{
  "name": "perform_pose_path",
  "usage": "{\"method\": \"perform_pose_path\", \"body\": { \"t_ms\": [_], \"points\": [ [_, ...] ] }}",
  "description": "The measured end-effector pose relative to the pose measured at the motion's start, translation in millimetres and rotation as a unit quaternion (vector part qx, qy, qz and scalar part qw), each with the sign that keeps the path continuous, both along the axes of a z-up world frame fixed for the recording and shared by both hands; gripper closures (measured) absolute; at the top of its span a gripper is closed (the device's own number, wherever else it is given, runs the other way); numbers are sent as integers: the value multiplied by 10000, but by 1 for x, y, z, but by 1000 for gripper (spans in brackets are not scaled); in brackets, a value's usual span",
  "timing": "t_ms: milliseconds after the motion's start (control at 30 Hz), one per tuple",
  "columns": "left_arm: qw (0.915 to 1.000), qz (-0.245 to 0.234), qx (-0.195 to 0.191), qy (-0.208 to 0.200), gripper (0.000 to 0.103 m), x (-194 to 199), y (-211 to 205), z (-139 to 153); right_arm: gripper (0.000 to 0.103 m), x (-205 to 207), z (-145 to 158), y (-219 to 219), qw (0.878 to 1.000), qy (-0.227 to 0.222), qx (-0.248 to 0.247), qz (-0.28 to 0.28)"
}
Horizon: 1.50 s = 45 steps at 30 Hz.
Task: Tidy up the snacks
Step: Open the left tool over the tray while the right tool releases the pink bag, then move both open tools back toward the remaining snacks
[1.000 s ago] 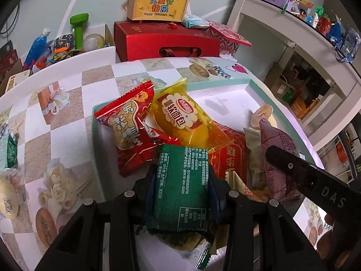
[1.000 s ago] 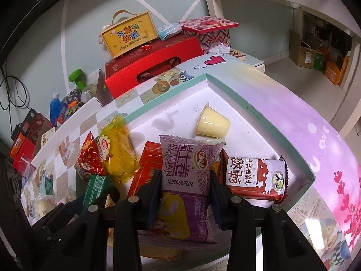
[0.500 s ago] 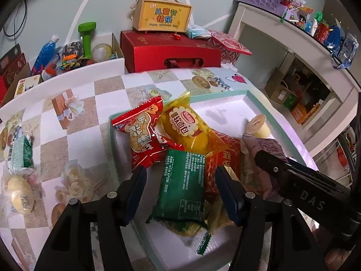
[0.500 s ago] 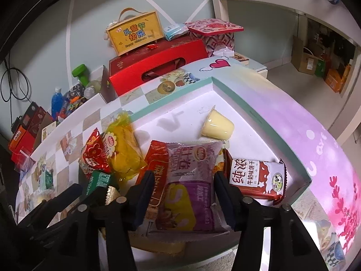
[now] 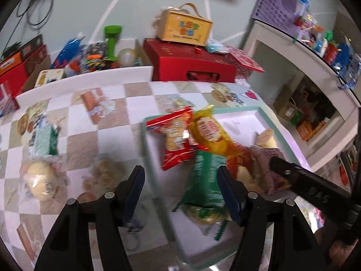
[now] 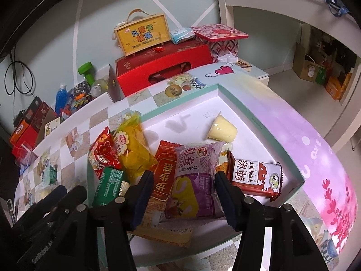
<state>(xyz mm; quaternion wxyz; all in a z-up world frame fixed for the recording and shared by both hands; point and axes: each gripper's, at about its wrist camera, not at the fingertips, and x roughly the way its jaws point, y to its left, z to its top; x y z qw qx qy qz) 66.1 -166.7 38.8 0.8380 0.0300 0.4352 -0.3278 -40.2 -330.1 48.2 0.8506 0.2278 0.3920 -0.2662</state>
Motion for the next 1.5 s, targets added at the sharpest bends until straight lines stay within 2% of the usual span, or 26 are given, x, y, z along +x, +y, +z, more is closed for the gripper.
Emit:
{"method": "perform_pose_path", "body": {
  "t_ms": [67, 233, 300, 367, 400, 533, 600, 633, 800, 1200, 1333, 1500],
  "points": [
    [9999, 135, 42, -23, 28, 3, 8, -3, 43, 1, 1, 1, 10000, -15, -12, -3],
    [9992, 407, -16, 42, 27, 11, 21, -8, 43, 3, 1, 4, 10000, 46, -58, -43],
    [9987, 501, -24, 66, 23, 14, 24, -9, 42, 5, 0, 5, 9999, 86, -78, -53],
    [9980, 628, 21, 80, 14, 17, 26, -13, 34, 6, -1, 6, 9999, 107, -71, -50],
    [9977, 673, 25, 76, 14, 18, 28, -14, 31, 6, -2, 6, 9999, 101, -54, -35],
    [9966, 821, 40, 53, 14, 21, 31, -17, 28, 7, -2, 7, 9999, 103, -69, -24],
    [9961, 879, 57, 5, 8, 21, 32, -18, 18, 7, -3, 6, 10000, 76, -36, -39],
    [9957, 924, 61, -45, 2, 21, 32, -18, 16, 7, -3, 5, 10000, 68, -32, -54],
    [9948, 1009, 52, -156, 0, 22, 33, -18, 0, 5, -4, 2, 9999, 16, -26, -140],
    [9948, 938, -199, -348, 0, 18, 32, -14, 0, -3, 2, -6, 9988, -306, -67, -375],
    [9955, 857, -216, -353, 0, 17, 32, -10, 0, 0, 3, -4, 9989, -356, -42, -300],
    [9955, 829, -59, -459, 0, 18, 37, -3, 0, 4, 11, 5, 9984, -494, -123, -234]
  ]
}}
